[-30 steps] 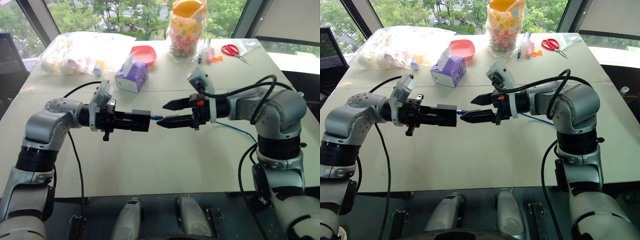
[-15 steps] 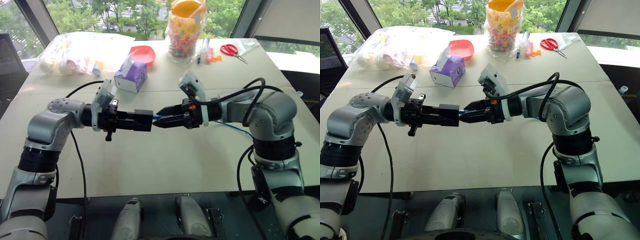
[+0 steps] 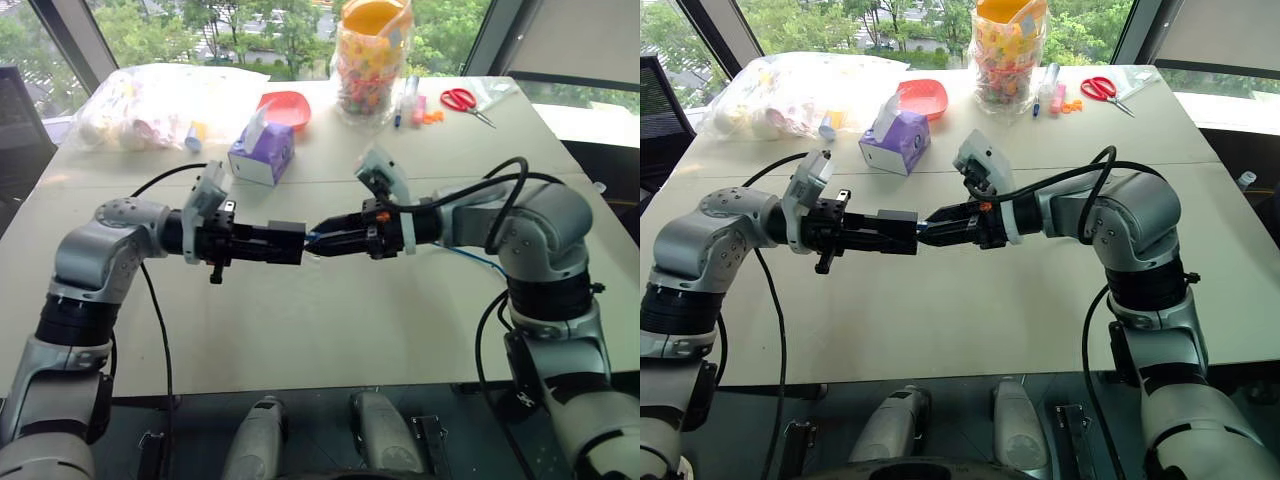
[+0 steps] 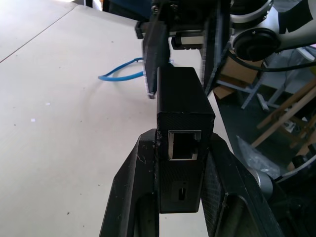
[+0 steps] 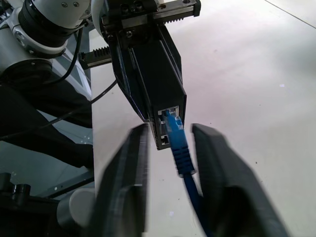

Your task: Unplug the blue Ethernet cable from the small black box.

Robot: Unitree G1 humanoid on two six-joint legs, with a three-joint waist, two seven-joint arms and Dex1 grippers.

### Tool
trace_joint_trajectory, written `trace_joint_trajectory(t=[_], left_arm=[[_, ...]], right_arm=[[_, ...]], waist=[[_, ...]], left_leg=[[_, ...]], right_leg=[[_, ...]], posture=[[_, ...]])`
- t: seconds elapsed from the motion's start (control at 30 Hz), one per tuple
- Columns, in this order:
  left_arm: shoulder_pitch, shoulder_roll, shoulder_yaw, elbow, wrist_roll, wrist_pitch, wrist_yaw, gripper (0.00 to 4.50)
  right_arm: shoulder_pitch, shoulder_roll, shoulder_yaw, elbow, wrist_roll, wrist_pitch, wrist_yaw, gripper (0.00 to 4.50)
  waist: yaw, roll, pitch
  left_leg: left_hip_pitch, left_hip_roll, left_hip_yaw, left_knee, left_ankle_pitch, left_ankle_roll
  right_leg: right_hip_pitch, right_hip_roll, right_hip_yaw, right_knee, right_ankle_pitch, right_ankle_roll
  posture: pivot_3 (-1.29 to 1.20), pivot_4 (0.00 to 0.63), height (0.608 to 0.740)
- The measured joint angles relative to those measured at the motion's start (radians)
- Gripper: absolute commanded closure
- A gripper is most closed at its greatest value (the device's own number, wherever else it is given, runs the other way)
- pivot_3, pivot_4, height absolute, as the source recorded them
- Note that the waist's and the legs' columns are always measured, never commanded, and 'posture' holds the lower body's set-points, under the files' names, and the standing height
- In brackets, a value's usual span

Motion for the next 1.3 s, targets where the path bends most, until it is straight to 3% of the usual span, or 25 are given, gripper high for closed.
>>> trace_joint_trajectory(t=[0.63, 1.0, 1.07, 1.2, 1.3], left_arm=[[0.025, 0.016, -0.008, -0.036, 0.0, 0.004, -0.009, 4.01], [0.027, 0.023, -0.008, -0.041, 0.002, 0.001, -0.009, 4.01], [0.026, 0.016, -0.007, -0.033, 0.024, -0.036, 0.009, 4.01], [0.023, -0.08, -0.006, 0.04, 0.13, -0.197, 0.123, 4.01], [0.018, -0.144, -0.009, 0.155, 0.249, -0.371, 0.228, 4.01]], right_arm=[[0.014, -0.029, 0.03, 0.004, 0.03, -0.02, 0.01, 4.44], [0.084, -0.176, 0.056, 0.153, -0.046, -0.089, 0.055, 4.44], [0.087, -0.151, 0.052, 0.182, -0.094, -0.15, 0.009, 4.44], [0.086, -0.019, 0.046, 0.292, -0.288, -0.364, -0.237, 4.44], [0.075, 0.048, 0.044, 0.392, -0.426, -0.409, -0.436, 4.44]], waist=[[0.0, 0.0, 0.0], [-0.003, 0.0, 0.0], [-0.002, 0.0, 0.0], [0.003, 0.0, 0.0], [0.009, 0.0, 0.0]], left_leg=[[0.0, 0.0, 0.0, 0.0, 0.0, 0.0], [0.0, 0.0, 0.0, 0.0, 0.0, 0.0], [0.0, 0.0, 0.001, 0.0, 0.0, 0.0], [0.0, 0.0, 0.001, 0.001, 0.0, 0.0], [-0.001, 0.0, 0.001, 0.001, 0.0, 0.0]], right_leg=[[0.0, 0.0, 0.0, 0.0, 0.0, 0.0], [0.0, 0.0, 0.0, 0.0, 0.0, 0.0], [0.0, 0.0, 0.0, 0.0, 0.0, 0.0], [0.0, 0.0, 0.0, 0.0, 0.0, 0.0], [-0.001, 0.0, 0.0, 0.0, 0.0, 0.0]], posture=[[0.0, 0.15, 0.74], [0.0, 0.15, 0.74], [0.0, 0.15, 0.74], [0.0, 0.15, 0.74], [0.0, 0.15, 0.74]])
